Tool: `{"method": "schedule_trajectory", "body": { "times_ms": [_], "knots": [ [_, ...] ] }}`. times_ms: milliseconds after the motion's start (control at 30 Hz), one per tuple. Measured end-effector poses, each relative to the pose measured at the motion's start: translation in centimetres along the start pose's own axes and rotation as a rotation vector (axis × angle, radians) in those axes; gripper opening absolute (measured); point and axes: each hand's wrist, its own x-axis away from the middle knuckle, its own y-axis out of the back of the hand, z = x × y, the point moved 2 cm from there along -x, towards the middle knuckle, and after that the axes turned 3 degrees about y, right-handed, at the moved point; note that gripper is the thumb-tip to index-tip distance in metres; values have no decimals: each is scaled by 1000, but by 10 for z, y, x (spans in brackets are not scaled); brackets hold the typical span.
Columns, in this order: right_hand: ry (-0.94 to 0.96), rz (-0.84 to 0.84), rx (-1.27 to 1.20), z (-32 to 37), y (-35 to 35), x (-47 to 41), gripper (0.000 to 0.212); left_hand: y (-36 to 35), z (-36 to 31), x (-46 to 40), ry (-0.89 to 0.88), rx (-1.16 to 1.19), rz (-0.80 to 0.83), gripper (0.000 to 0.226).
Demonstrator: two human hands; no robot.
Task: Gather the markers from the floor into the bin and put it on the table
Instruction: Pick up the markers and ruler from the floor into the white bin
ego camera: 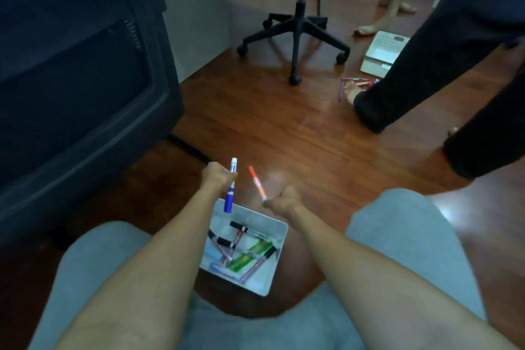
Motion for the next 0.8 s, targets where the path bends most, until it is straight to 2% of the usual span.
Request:
{"method": "schedule_trajectory", "body": {
  "times_ms": [133,233,400,467,500,567,700,800],
  "knots": [
    [48,74,92,-12,-29,15,30,3,38,13,67,52,27,16],
    [40,112,118,-25,-45,24,29,1,68,17,102,53,57,15],
    [84,133,173,-32,-57,30,41,4,99,19,119,-7,54,35],
    [86,124,107,-30,-55,31,35,7,102,20,119,-32,56,35],
    [89,107,64,-32,-52,31,27,9,102,20,119,-48,54,34],
    [97,24,-25,-35,-42,32,27,14,100,20,113,-63,42,31],
    [101,-238,-114,-49,-31,26,21,18,91,20,79,-100,-33,28],
    [85,-372,-153,-68,-27,23,30,24,98,16,46,-79,-184,27]
  ]
}}
